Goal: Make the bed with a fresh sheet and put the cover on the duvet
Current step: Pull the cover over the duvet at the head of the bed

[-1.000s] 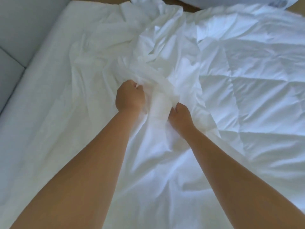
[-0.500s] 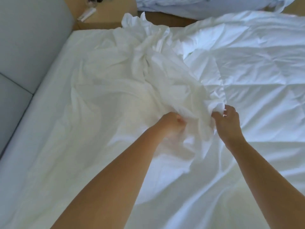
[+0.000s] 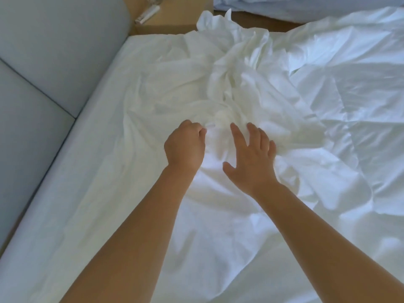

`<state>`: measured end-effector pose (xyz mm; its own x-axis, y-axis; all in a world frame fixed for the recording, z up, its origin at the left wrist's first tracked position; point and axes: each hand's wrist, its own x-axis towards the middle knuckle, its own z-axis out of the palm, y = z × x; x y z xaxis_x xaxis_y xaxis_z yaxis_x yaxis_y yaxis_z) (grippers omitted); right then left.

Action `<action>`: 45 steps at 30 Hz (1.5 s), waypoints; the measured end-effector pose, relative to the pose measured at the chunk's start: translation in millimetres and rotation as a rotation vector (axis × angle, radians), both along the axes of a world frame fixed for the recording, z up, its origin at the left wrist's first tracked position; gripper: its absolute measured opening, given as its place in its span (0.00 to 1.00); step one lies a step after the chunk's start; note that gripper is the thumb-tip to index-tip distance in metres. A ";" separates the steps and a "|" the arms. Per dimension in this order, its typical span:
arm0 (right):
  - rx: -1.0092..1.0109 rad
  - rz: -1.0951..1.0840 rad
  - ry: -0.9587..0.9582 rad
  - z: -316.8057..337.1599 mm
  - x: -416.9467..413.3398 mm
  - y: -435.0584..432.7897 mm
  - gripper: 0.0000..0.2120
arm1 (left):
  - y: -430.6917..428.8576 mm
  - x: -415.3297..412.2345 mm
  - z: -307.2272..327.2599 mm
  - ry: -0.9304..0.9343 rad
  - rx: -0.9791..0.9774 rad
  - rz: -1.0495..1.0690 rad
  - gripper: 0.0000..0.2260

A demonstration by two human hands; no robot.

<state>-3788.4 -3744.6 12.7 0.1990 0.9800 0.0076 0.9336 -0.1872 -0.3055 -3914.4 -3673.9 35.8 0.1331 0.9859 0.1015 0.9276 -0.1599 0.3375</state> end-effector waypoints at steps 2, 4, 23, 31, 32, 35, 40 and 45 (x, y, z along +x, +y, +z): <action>0.065 -0.038 -0.034 8.1 -1.7 17.9 0.41 | 2.8 0.9 16.0 -0.228 0.053 -0.022 0.11; 0.078 -0.171 0.041 19.3 4.4 39.3 0.44 | 9.9 12.8 41.5 -0.588 0.029 -0.005 0.11; -0.169 -0.372 0.550 43.9 182.3 11.7 0.19 | 44.4 98.8 -24.0 0.422 -0.096 -0.420 0.10; -0.197 -0.435 0.418 57.9 164.7 50.8 0.50 | 55.7 120.0 -5.1 0.091 -0.040 -0.272 0.11; -0.224 -0.369 0.234 51.4 157.4 50.4 0.53 | 56.5 123.9 -4.5 0.140 -0.039 -0.239 0.11; -0.351 -0.275 0.131 29.0 135.1 54.5 0.58 | 66.7 114.5 -10.6 0.266 -0.300 -0.035 0.20; -0.347 -0.431 0.057 1.6 150.2 53.2 0.14 | 63.8 90.5 -32.7 0.446 -0.186 -0.119 0.13; 0.075 -0.594 0.244 16.1 173.3 55.9 0.02 | 60.1 99.8 -15.9 0.039 -0.014 -0.076 0.15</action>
<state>-3615.2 -3688.7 28.8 0.7119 0.7010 -0.0426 0.5795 -0.6207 -0.5282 -3814.6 -3613.9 19.9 0.2110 0.9741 0.0807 0.9255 -0.2257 0.3040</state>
